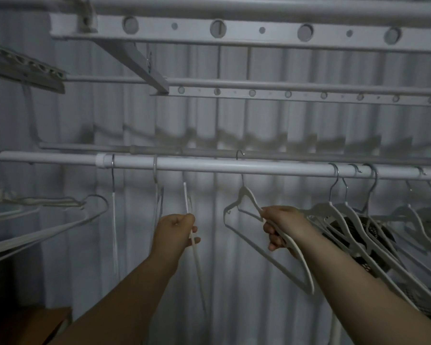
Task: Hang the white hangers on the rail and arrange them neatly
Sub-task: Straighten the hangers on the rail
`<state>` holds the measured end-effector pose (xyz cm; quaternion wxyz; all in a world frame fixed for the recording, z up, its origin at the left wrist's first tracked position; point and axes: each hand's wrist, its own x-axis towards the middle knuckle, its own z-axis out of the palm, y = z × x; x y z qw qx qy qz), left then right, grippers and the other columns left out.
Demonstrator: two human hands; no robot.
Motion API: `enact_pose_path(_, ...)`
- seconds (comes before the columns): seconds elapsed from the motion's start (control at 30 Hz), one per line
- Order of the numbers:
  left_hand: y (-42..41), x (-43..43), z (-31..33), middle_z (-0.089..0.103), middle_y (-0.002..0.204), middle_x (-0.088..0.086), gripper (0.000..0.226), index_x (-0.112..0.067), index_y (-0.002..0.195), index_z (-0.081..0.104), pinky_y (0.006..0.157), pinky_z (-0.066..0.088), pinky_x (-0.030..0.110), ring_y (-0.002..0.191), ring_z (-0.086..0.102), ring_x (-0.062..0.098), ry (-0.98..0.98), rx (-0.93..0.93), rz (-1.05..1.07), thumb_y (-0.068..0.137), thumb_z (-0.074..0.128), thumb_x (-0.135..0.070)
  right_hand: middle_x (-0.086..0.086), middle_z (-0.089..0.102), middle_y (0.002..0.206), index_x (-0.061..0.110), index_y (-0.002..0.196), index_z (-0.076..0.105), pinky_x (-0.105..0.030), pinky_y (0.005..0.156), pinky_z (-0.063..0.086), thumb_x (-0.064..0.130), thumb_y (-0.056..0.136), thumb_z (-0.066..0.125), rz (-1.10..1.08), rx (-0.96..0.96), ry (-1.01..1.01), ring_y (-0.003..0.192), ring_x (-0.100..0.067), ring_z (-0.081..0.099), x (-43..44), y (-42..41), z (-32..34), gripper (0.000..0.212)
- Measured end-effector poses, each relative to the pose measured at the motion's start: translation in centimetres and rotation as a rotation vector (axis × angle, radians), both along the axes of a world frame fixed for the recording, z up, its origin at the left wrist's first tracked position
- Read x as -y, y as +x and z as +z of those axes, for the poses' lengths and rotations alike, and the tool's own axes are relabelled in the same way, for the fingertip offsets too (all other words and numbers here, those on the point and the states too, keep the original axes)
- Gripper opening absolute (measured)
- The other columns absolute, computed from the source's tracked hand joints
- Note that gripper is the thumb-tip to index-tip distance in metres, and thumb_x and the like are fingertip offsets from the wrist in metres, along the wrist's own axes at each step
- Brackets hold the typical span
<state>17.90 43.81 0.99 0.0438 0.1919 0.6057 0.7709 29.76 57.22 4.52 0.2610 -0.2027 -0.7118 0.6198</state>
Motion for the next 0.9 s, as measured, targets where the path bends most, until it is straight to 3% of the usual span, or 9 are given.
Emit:
enact_pose_path(0.1,0.6,0.1,-0.2,0.051,0.067,0.008,0.028,-0.007,0.060,0.053,0.041,0.050,0.013,0.055,0.056,0.013,-0.029,-0.044,-0.008,0.087,0.051,0.000,-0.002,0.037,0.037,0.001,0.090,0.055,-0.014,0.029,0.037,0.005,0.092,0.043,0.008,-0.036,0.015,0.021,-0.008,0.029,0.1,0.4,0.0,0.013)
enact_pose_path(0.2,1.1,0.1,-0.3,0.051,0.068,0.008,0.028,-0.006,0.060,0.053,0.041,0.050,0.011,0.059,0.054,0.013,-0.050,-0.076,-0.010,0.086,0.052,0.001,0.003,0.038,0.031,0.007,0.076,0.055,-0.015,0.029,0.037,0.005,0.093,0.044,0.005,-0.067,0.013,0.020,-0.008,0.029,0.1,0.8,-0.4,0.020)
enact_pose_path(0.5,2.3,-0.5,-0.4,0.053,0.067,0.010,0.024,-0.008,0.065,0.051,0.045,0.051,0.018,0.057,0.054,0.018,-0.069,0.061,-0.046,0.089,0.052,-0.008,0.002,0.039,0.030,0.014,0.080,0.054,-0.016,0.029,0.040,0.004,0.093,0.044,0.017,-0.061,-0.016,0.019,-0.009,0.031,-0.3,2.4,-2.0,0.019)
enact_pose_path(0.63,2.2,-1.1,0.1,0.041,0.051,0.006,0.030,-0.009,0.058,0.045,0.030,0.034,0.010,0.044,0.040,0.015,-0.115,0.042,0.016,0.087,0.052,-0.008,-0.004,0.040,0.039,0.015,0.082,0.053,-0.018,0.030,0.042,0.003,0.093,0.044,0.044,-0.055,-0.010,0.021,-0.009,0.032,-0.6,3.3,-2.2,0.018)
enact_pose_path(0.77,2.0,-2.1,0.0,0.029,0.027,-0.007,0.040,-0.013,0.050,0.033,0.029,0.024,0.010,0.021,0.026,0.005,-0.135,0.082,0.014,0.085,0.051,-0.006,-0.007,0.043,0.046,0.009,0.101,0.051,-0.019,0.032,0.043,0.005,0.093,0.045,0.061,-0.036,0.067,0.024,-0.010,0.034,-1.2,3.8,-2.6,0.011)
enact_pose_path(0.9,2.4,-2.8,-0.2,0.035,0.041,0.004,0.038,-0.013,0.052,0.038,0.028,0.027,0.008,0.018,0.030,0.003,-0.125,0.088,0.019,0.086,0.051,-0.005,-0.006,0.044,0.046,0.007,0.112,0.049,-0.023,0.036,0.045,0.007,0.093,0.045,0.088,-0.001,0.111,0.027,-0.011,0.037,-1.9,3.8,-2.7,0.020)
